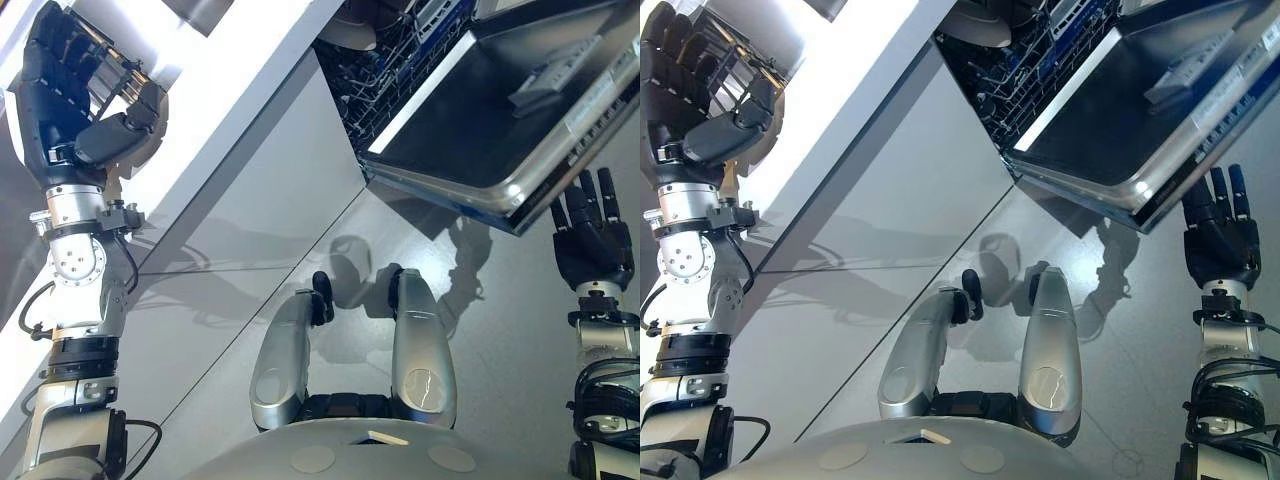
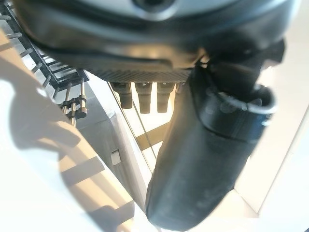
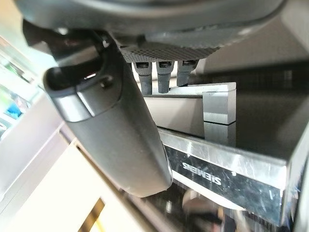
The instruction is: Pick up plates and place into dishwasher.
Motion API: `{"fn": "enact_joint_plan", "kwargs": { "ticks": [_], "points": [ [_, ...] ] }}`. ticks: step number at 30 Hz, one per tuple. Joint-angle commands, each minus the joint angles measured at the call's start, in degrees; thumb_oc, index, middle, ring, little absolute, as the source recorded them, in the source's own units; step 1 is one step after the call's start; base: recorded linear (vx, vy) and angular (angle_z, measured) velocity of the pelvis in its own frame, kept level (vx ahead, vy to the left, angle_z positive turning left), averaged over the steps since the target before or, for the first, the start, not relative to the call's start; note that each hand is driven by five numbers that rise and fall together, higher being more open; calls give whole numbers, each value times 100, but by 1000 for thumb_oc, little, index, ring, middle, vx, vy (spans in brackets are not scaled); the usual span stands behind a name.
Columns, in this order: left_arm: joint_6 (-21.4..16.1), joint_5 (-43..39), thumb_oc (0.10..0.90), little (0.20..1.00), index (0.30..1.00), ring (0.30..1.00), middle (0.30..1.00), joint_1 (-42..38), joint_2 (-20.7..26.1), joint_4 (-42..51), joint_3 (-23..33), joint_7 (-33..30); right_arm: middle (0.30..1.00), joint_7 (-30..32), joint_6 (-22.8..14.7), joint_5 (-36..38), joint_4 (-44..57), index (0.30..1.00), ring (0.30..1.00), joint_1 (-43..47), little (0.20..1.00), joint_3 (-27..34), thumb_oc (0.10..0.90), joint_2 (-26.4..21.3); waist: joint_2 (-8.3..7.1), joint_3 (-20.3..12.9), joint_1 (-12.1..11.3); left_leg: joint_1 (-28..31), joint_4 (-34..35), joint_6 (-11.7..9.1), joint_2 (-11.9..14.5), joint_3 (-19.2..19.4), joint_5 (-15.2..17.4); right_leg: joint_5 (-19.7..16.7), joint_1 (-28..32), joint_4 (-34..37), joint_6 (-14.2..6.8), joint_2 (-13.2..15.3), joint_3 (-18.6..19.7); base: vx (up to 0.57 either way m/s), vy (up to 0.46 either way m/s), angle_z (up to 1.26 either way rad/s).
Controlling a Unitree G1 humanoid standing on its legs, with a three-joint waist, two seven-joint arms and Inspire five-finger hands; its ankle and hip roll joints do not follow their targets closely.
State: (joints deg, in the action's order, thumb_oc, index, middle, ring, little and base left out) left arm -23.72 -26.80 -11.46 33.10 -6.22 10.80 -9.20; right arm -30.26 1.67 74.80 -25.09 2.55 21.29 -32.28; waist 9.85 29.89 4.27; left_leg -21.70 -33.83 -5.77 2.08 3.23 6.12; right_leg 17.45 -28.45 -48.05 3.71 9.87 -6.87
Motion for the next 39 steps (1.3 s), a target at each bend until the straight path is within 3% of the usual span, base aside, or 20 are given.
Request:
{"fn": "enact_joint_plan", "kwargs": {
  "ticks": [1,5,9,14,17,19,21,25,26,27,29,33,39],
  "points": [
    [-374,135,800,900,900,900,900,-143,264,34,65,-162,900,-1891,1323,-456,2369,900,900,1606,900,-2150,800,655,-212,-230,-354,-141,-297,482,-483,284,-331,-339,482,458,-141,-117,-110,64,104,-13],
    [-391,78,800,900,900,900,900,-148,330,-71,56,-146,900,-1712,1568,-617,3256,900,900,1998,900,-2657,800,885,-147,-286,-415,41,-185,512,-570,300,-331,-386,654,591,-147,-53,-114,58,120,-12],
    [-410,7,800,900,900,900,900,-244,337,-253,-62,-66,900,-1287,1567,-845,3776,900,900,2373,900,-3070,800,1154,-100,-332,-466,207,-118,581,-658,326,-217,-440,767,653,-164,19,-90,46,104,9],
    [-401,-74,800,900,900,900,900,-280,277,-368,-129,38,900,-408,1298,-1083,3850,900,900,2460,900,-3170,800,1326,-63,-433,-497,466,76,679,-736,374,-27,-512,923,793,-197,80,-61,51,100,28],
    [-454,-82,800,900,900,900,900,-138,194,-346,-99,94,900,477,804,-1538,3650,900,900,2132,900,-2965,800,1378,-70,-511,-472,622,213,747,-755,402,105,-573,982,877,-253,94,-37,45,78,42],
    [-536,-37,800,900,900,900,900,111,104,-211,7,94,900,1204,136,-2373,3285,900,900,1623,900,-2621,800,1274,-110,-580,-428,717,404,787,-729,424,116,-666,1004,1020,-303,47,0,2,59,14],
    [-735,97,800,900,900,900,900,502,-98,23,151,19,900,1532,-547,-3334,2831,900,900,770,900,-2161,800,1160,-176,-626,-338,850,648,823,-710,397,103,-684,1051,1185,-373,-40,90,-36,38,0],
    [-977,248,800,900,900,900,900,1170,-387,427,550,104,900,1625,-1086,-4435,2188,900,900,-428,900,-1635,800,1244,-323,-749,-195,1049,1065,861,-653,361,-33,-850,1203,1640,-452,-192,185,-43,-17,0],
    [-1031,233,800,900,900,900,900,1367,-428,586,689,140,900,1517,-1411,-4778,1729,900,900,-897,900,-1487,800,1224,-425,-800,-150,1164,1221,872,-656,333,-26,-871,1319,1834,-495,-237,200,-63,-71,-16],
    [-1047,235,800,900,900,900,900,1408,-440,618,726,149,900,1498,-1398,-4870,1621,900,900,-974,900,-1455,800,1208,-445,-822,-140,1200,1281,872,-652,325,-42,-901,1362,1915,-506,-249,195,-72,-93,-17],
    [-1031,293,800,900,900,900,900,1415,-438,657,808,170,900,1489,-1721,-5162,835,900,900,-1221,900,-1417,800,1217,-566,-976,-135,1350,1601,848,-650,282,-119,-1026,1568,2351,-559,-329,158,-49,-87,-12],
    [-883,513,800,900,900,900,900,1209,-423,607,765,73,900,1628,-1781,-5845,-237,900,900,-1331,900,-1671,800,1233,-678,-1307,-129,1730,2236,766,-637,223,-248,-1198,2074,3180,-619,-479,72,5,-81,-7],
    [-608,394,800,900,900,900,900,785,-464,393,447,138,900,2068,-1383,-6480,-1811,900,900,-1154,900,-2039,800,1371,-741,-1740,-166,2317,3089,649,-581,208,-385,-1412,2824,4184,-693,-671,-32,-21,-38,8]
  ]
}}
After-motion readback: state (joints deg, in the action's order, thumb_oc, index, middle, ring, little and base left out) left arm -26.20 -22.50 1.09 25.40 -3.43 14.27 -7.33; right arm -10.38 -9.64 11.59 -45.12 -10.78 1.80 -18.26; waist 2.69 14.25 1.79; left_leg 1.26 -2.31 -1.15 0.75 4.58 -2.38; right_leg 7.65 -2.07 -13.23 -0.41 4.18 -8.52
